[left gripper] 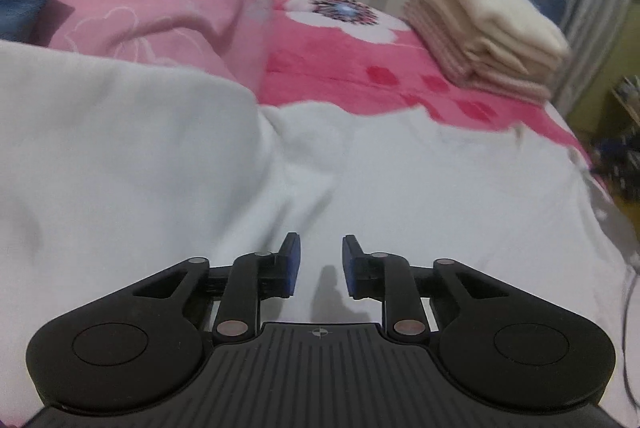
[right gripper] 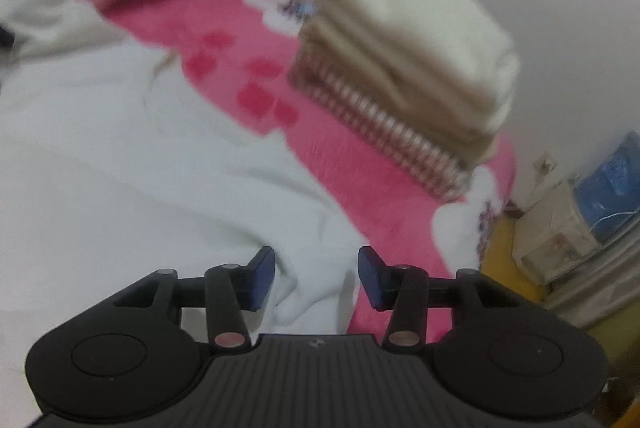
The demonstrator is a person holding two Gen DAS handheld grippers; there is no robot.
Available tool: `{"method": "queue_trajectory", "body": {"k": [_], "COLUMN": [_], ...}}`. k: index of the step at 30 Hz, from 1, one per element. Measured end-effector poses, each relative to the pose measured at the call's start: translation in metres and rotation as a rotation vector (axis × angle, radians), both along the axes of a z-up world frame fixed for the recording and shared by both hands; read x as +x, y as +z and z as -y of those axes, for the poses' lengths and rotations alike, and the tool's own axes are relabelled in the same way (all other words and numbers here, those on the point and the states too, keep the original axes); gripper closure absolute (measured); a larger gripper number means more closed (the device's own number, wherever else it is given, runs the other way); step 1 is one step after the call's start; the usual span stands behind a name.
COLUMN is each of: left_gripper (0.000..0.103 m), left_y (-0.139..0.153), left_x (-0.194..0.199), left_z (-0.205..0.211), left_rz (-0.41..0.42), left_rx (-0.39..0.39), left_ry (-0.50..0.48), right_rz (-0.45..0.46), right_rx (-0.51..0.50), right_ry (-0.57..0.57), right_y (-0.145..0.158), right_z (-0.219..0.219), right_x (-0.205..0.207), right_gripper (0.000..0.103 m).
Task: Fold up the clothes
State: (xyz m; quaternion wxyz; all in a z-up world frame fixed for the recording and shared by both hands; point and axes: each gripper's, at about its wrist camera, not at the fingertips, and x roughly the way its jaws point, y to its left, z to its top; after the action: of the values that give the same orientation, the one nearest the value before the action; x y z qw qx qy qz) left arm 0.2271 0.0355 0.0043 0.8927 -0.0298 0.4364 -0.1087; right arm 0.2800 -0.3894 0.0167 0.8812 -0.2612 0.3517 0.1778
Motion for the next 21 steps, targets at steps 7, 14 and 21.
{"method": "queue_trajectory", "body": {"k": [7,14,21], "left_gripper": [0.067,0.062,0.062], "left_y": [0.004,-0.019,-0.031], "left_x": [-0.033,-0.051,-0.067], "left_z": [0.012,0.011,-0.014], "left_rz": [-0.107,-0.194,-0.219], "left_rx": [-0.052,-0.059,-0.148], "left_ry": [-0.014,0.076,0.173], "right_rz": [-0.051,0.010,-0.146], "right_rx": [0.124,-0.197,-0.127], "right_ry": [0.414,0.953,0.722], "right_y": [0.031,-0.026,-0.031], "right_z": [-0.079,-0.211,-0.239], "right_x": [-0.096,-0.187,-0.136], "right_gripper": [0.053,0.049,0.096]}}
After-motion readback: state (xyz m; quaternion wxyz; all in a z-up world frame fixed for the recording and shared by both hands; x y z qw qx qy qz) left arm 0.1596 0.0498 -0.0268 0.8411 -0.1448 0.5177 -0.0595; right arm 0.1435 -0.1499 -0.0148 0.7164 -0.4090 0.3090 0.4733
